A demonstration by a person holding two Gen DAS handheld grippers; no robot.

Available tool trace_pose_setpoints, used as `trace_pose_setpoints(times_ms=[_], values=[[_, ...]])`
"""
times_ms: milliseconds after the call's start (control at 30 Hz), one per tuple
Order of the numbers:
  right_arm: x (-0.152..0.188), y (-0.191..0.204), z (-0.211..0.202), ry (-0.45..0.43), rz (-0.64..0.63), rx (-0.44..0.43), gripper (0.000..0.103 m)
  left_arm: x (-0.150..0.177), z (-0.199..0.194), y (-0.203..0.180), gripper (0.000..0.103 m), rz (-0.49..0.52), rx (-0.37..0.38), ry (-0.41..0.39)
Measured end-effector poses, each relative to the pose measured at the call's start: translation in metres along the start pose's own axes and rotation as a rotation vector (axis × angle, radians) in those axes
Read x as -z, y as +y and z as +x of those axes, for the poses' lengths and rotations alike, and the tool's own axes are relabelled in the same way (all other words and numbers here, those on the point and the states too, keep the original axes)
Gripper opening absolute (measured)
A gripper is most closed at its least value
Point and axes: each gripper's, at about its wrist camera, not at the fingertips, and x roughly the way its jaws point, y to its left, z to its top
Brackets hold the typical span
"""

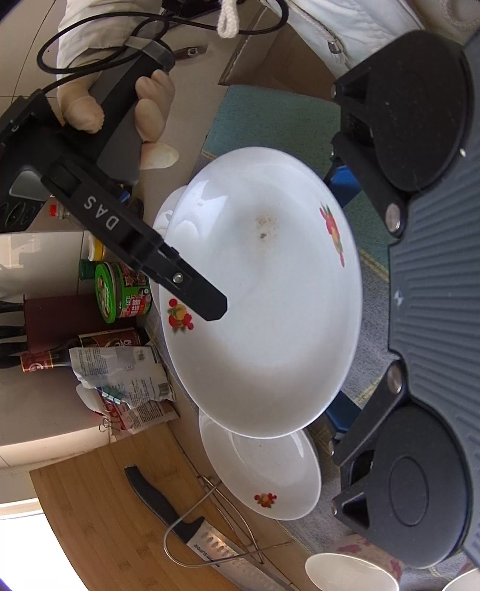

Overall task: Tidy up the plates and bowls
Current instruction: 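Lift the large plate with the right gripper and carry it toward the stained plate, then lower the large plate onto the stained plate with the right gripper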

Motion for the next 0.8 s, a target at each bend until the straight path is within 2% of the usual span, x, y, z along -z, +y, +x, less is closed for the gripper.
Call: trace_pose_setpoints(times_ms=[400, 800], values=[[-0.003, -0.047, -0.014, -0.015, 0.043, 0.038, 0.092, -0.035, 0.04, -0.015, 0.102, 0.026, 0.042, 0.005], [-0.003, -0.084, -0.013, -0.01, 0.081, 0.057, 0.092, -0.052, 0.069, -0.013, 0.102, 0.035, 0.07, 0.029]])
